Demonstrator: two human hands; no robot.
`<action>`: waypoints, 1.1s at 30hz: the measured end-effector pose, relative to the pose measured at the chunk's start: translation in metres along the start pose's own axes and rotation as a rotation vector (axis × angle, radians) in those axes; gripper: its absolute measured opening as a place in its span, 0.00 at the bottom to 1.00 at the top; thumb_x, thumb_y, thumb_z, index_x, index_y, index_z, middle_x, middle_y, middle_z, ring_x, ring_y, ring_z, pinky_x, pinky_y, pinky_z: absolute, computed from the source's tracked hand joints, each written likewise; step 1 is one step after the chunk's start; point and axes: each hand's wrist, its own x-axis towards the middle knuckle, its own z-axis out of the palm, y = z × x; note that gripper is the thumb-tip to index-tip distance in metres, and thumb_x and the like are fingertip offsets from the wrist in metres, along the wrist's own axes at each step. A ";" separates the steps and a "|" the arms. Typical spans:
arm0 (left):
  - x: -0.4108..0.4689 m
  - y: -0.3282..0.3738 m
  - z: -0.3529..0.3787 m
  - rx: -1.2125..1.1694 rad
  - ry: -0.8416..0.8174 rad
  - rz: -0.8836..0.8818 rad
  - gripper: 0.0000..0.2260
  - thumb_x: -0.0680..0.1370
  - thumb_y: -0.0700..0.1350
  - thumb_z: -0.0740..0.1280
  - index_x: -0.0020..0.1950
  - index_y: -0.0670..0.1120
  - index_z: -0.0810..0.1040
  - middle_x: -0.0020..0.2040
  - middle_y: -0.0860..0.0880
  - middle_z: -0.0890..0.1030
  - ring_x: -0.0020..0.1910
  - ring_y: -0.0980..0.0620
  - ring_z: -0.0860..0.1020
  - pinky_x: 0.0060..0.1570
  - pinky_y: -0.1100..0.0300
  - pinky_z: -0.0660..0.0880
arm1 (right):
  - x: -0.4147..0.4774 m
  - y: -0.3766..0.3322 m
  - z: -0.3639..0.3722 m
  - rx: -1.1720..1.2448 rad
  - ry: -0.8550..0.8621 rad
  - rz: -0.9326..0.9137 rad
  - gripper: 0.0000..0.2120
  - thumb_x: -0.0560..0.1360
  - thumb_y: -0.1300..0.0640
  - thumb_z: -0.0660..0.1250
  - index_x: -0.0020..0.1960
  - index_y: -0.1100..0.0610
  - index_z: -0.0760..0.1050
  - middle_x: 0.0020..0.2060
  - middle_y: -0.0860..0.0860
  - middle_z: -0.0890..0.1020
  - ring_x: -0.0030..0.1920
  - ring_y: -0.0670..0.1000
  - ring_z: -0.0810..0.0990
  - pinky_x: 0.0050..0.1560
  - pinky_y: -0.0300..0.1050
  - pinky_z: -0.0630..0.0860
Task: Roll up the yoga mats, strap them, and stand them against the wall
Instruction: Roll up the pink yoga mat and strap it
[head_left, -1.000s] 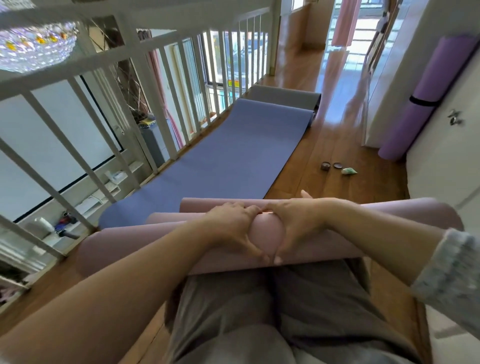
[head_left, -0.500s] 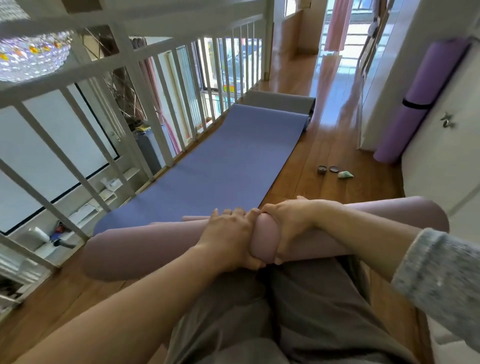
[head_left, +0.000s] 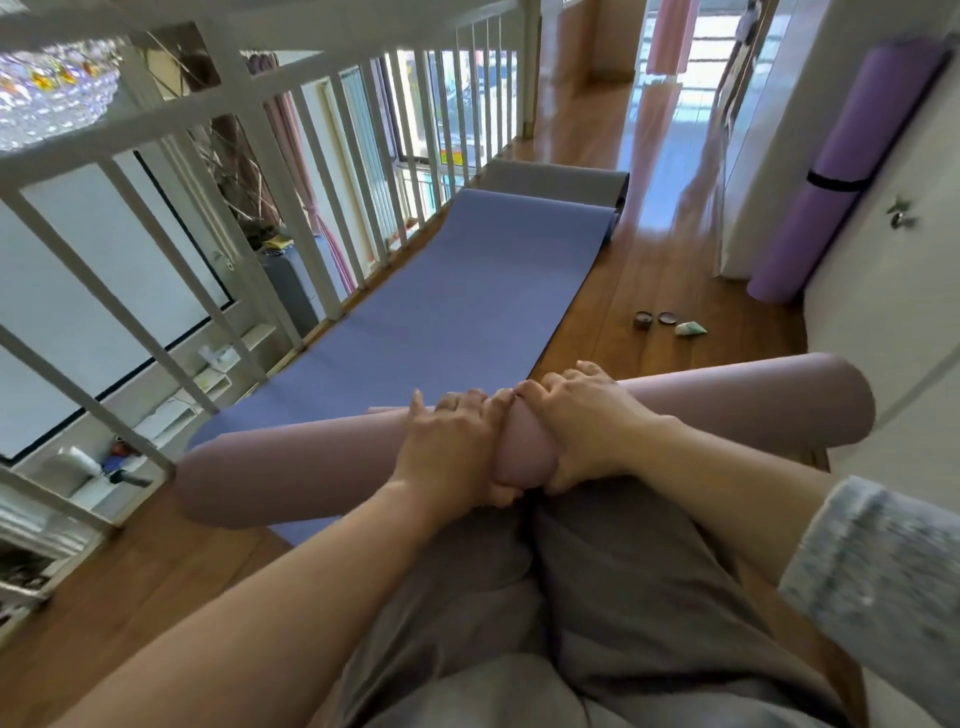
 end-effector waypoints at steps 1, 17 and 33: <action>0.004 -0.001 -0.005 -0.046 -0.020 0.005 0.45 0.66 0.68 0.68 0.76 0.52 0.53 0.68 0.48 0.70 0.65 0.44 0.72 0.69 0.40 0.61 | 0.001 0.002 -0.003 0.010 -0.023 0.001 0.44 0.59 0.33 0.73 0.68 0.51 0.64 0.56 0.51 0.77 0.56 0.53 0.76 0.67 0.56 0.64; -0.015 0.005 -0.046 -0.292 -0.317 0.132 0.41 0.65 0.70 0.70 0.73 0.56 0.62 0.62 0.54 0.76 0.59 0.51 0.74 0.60 0.53 0.71 | -0.059 -0.013 -0.031 0.127 -0.145 -0.113 0.42 0.66 0.34 0.70 0.74 0.49 0.59 0.67 0.46 0.71 0.67 0.49 0.69 0.74 0.55 0.57; -0.003 -0.001 -0.032 -0.234 -0.188 0.060 0.45 0.65 0.67 0.71 0.76 0.52 0.57 0.67 0.50 0.71 0.63 0.48 0.72 0.64 0.51 0.69 | -0.016 -0.007 -0.026 0.161 -0.242 -0.021 0.49 0.62 0.39 0.76 0.75 0.51 0.57 0.67 0.49 0.69 0.68 0.52 0.67 0.72 0.53 0.60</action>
